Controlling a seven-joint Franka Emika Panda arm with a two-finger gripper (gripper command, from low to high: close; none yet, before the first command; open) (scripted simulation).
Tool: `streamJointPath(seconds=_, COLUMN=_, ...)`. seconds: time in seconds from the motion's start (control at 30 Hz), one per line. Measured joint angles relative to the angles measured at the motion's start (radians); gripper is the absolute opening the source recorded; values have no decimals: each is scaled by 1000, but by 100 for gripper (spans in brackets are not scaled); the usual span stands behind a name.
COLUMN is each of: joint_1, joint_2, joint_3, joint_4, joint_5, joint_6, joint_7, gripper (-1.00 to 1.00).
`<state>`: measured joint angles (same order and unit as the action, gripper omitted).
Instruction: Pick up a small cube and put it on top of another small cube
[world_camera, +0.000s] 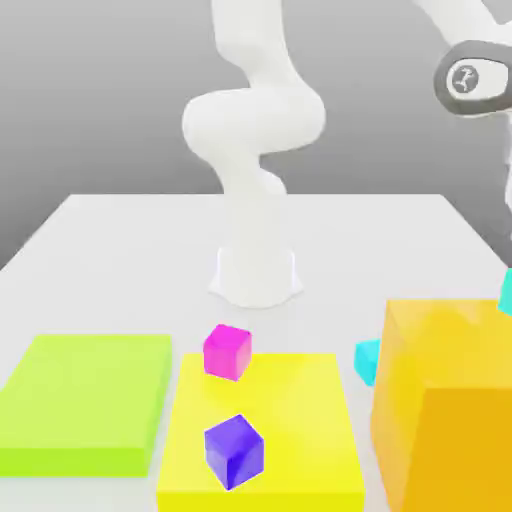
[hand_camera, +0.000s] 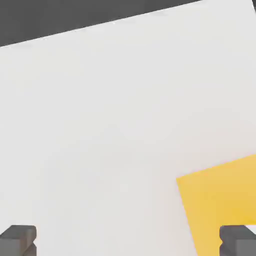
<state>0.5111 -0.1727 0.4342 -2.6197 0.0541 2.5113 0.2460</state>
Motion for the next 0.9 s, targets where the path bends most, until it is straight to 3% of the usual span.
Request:
streamJointPath(seconds=0.4, joint_1=69, joint_2=28, joint_3=-95, joint_4=-226, joint_5=93, joint_6=195, joint_7=-522, gripper=0)
streamJointPath(seconds=0.9, joint_1=-11, joint_2=61, joint_3=-192, joint_4=-328, joint_5=49, joint_6=331, joint_7=-696, gripper=0)
